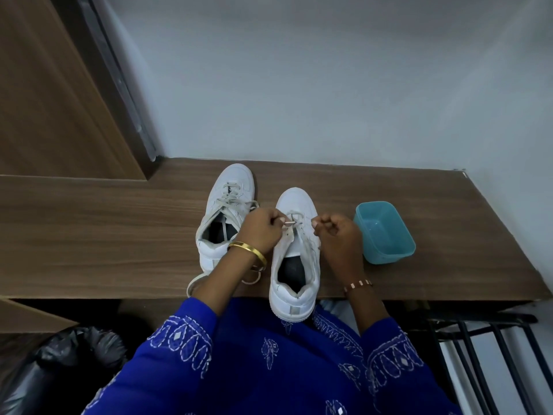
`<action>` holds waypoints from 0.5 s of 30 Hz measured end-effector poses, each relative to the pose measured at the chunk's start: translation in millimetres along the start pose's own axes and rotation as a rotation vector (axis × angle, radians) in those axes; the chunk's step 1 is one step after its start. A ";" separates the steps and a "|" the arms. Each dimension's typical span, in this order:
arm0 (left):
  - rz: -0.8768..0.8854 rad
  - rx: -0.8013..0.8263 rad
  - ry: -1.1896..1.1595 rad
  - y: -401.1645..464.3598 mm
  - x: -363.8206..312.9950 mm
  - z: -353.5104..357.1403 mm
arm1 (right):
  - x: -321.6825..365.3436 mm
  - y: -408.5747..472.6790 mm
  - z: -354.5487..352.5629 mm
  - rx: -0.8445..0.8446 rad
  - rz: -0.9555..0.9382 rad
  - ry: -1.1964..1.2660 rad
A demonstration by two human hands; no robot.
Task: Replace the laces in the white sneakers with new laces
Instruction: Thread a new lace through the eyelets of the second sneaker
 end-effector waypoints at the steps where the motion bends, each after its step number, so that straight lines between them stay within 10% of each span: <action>1: -0.020 -0.008 0.010 0.6 5.4 -1.1 | -4.3 0.6 -1.7 -0.002 0.018 -0.034; 15: -0.083 -0.027 -0.052 7.2 4.0 29.4 | -17.4 -5.4 6.4 0.121 0.028 -0.305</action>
Point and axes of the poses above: each hand's wrist, its own y-axis towards the middle knuckle, its own z-axis out of the palm, x = y × z, the point moved 1 cm from there along y, towards the middle knuckle, and after that the axes turned 7 degrees about y, right-handed, at the moved point
